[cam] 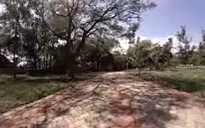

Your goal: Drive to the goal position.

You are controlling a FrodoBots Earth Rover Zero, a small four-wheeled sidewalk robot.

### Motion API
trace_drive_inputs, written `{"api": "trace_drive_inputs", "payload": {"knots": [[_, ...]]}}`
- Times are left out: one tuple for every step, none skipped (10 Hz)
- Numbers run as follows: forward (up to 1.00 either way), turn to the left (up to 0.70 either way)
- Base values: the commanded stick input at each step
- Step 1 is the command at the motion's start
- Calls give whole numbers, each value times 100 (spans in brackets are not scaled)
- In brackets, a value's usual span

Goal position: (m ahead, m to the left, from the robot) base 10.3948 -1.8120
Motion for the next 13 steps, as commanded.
{"api": "trace_drive_inputs", "payload": {"knots": [[70, 0], [70, 0], [70, 0], [70, 0], [70, 0], [70, 0], [70, 0], [70, 0], [70, 0], [70, 0], [70, 0], [70, 0], [70, 0]]}}
